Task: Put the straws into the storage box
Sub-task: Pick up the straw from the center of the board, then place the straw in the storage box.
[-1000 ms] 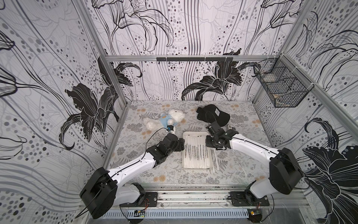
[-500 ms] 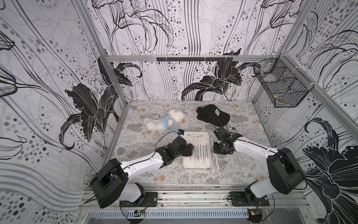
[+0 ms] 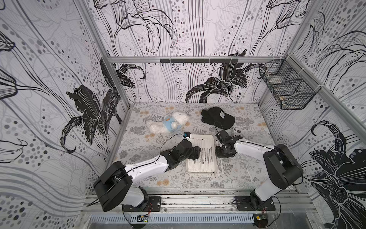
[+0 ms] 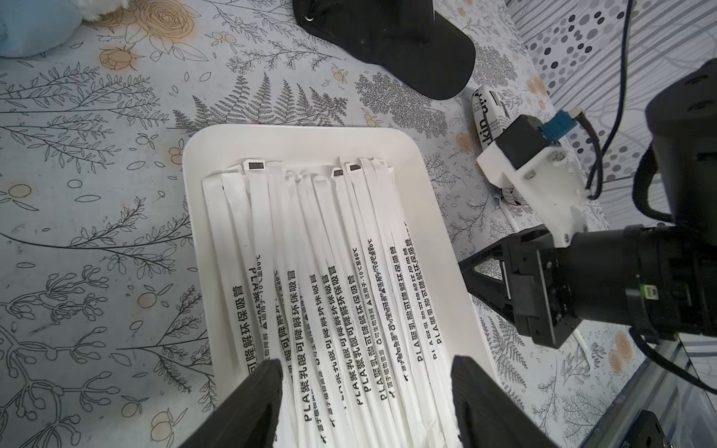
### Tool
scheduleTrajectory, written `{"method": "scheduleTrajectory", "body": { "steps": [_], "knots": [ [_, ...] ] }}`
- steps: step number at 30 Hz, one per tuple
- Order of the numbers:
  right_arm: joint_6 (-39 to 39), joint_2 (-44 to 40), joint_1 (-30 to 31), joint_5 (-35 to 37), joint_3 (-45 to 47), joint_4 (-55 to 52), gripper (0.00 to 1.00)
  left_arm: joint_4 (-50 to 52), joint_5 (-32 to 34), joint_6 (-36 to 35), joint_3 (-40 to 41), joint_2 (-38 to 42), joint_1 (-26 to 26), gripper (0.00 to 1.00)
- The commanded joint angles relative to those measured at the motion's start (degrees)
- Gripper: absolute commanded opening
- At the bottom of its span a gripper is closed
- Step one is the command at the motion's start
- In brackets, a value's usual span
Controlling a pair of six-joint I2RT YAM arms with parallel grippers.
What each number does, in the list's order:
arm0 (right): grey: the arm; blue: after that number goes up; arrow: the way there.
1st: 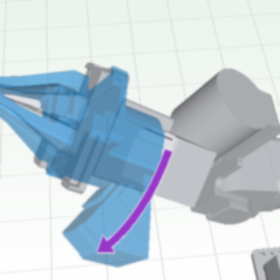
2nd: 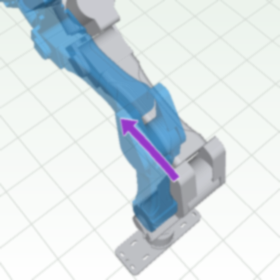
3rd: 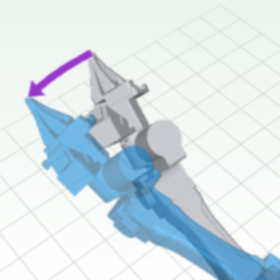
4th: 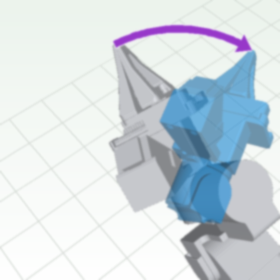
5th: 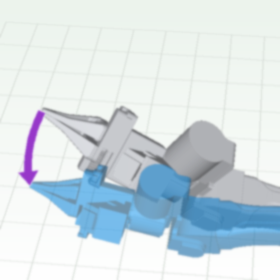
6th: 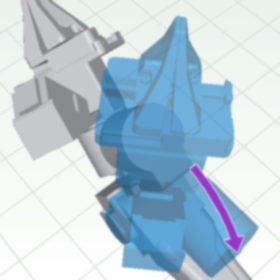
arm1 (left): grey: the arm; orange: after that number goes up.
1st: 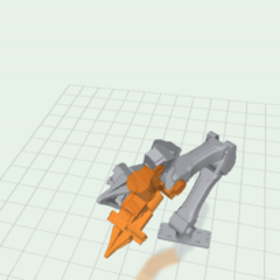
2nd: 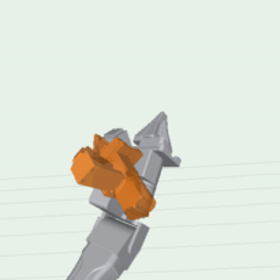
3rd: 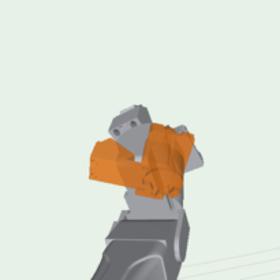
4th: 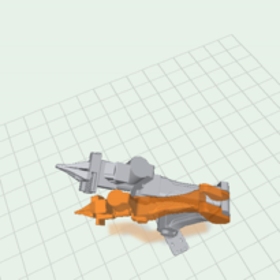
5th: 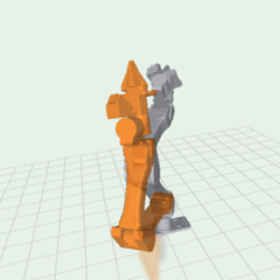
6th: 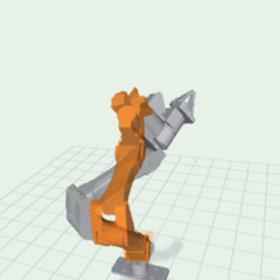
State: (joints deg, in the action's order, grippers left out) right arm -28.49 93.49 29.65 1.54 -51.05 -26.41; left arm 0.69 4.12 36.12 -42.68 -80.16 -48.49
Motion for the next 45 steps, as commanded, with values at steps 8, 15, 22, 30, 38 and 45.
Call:
{"method": "scheduleTrajectory", "body": {
  "steps": [8,15,22,30,38,45],
  "knots": [
    [0.16,-7.34,0.38,0.92,-2.96,-6.64,0.11,0.51,3.11,-1.18,-2.3,0.99,0.63,0.73],
    [-8.89,-7.86,8.49,2.08,-11.38,-6.97,0.1,2.34,4.01,3.31,-0.09,4.55,5.96,0.73],
    [-19.85,1.73,16.57,4.78,-16.53,0.99,0.08,4.59,5.28,4.29,3.75,9.58,8.04,0.73],
    [-21.08,9.12,19.04,5.79,-17.92,0.47,0.08,4.22,4.56,4.28,6.05,11.25,8.61,0.73],
    [-21.18,11.11,19.04,4.0,-17.07,0.84,0.09,2.41,3.53,4.72,7.26,10.91,8.6,0.73],
    [-21.17,12.42,19.04,3.79,-17.02,0.72,0.11,2.29,3.7,4.67,7.41,10.86,8.59,0.73]
  ]
}}
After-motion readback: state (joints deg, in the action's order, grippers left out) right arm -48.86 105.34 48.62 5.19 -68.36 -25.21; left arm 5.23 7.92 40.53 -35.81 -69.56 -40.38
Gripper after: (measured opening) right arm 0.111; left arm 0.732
